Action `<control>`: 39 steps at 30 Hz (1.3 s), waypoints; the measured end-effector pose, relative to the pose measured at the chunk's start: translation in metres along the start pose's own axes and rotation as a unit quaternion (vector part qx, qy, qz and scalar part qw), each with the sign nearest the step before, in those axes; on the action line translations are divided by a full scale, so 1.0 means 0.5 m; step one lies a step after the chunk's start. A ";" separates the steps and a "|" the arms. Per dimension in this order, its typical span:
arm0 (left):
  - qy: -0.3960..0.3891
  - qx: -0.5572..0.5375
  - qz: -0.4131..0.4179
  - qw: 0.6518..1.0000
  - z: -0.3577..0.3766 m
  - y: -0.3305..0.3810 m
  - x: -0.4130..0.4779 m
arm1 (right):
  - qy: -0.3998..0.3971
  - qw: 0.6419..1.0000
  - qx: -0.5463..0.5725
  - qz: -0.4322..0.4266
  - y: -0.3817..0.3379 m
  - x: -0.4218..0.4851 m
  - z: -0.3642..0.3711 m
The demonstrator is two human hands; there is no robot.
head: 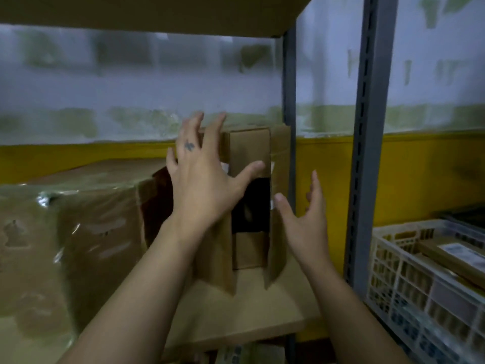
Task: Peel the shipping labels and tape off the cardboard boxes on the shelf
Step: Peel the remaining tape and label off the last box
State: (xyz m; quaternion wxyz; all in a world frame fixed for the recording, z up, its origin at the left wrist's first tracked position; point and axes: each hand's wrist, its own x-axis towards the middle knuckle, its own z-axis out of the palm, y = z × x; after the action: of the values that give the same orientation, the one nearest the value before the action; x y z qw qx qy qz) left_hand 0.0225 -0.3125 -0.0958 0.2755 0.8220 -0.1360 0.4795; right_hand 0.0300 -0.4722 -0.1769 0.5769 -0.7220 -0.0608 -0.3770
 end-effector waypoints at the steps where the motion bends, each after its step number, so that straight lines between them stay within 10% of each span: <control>1: -0.007 -0.011 -0.020 1.000 0.012 -0.003 0.016 | -0.018 0.999 0.021 0.019 0.012 0.007 0.006; 22: 0.176 0.042 -0.015 0.983 0.145 -0.034 0.046 | 0.035 0.998 -0.031 -0.031 0.115 0.002 0.090; 39: 0.167 -0.001 0.019 0.986 0.135 -0.024 0.021 | 0.174 0.941 -0.127 -0.262 0.077 0.022 0.112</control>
State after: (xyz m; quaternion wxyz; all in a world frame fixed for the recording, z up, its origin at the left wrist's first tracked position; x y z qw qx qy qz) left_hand 0.0819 -0.3419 -0.1169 0.2859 0.7275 -0.1047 0.6148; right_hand 0.0844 -0.4395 -0.2035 0.3627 -0.6708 -0.0978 -0.6395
